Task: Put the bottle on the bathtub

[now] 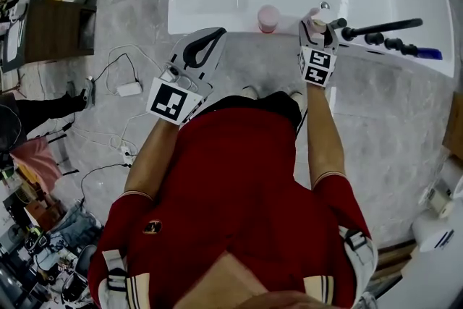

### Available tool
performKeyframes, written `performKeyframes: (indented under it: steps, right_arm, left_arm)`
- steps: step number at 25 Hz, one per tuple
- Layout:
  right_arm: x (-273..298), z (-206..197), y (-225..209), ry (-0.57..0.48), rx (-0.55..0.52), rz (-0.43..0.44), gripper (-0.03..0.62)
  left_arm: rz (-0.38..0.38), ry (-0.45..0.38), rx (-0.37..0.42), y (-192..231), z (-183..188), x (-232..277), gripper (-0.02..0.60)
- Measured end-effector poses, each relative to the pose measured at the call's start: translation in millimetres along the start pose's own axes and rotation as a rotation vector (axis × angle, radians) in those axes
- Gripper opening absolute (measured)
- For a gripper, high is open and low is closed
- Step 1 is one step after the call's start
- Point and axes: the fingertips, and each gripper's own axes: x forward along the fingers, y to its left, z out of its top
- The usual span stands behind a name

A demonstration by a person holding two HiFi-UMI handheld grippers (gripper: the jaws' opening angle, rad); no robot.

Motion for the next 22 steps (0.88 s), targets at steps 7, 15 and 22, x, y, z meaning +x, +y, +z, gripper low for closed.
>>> performKeyframes:
  steps: [7, 15, 22]
  right_arm:
    - [-23, 5, -1, 0.021, -0.019, 0.027, 0.287]
    - [-76, 33, 4, 0.015, -0.032, 0.097, 0.286]
    - [-128, 80, 21, -0.049, -0.04, 0.219, 0.202]
  left_arm:
    - [-0.001, 0.0, -0.03, -9, 2, 3, 0.006]
    - [0.044, -0.045, -0.093, -21, 13, 8, 0.006]
    - [0.081, -0.068, -0.133, -43, 25, 14, 0.006]
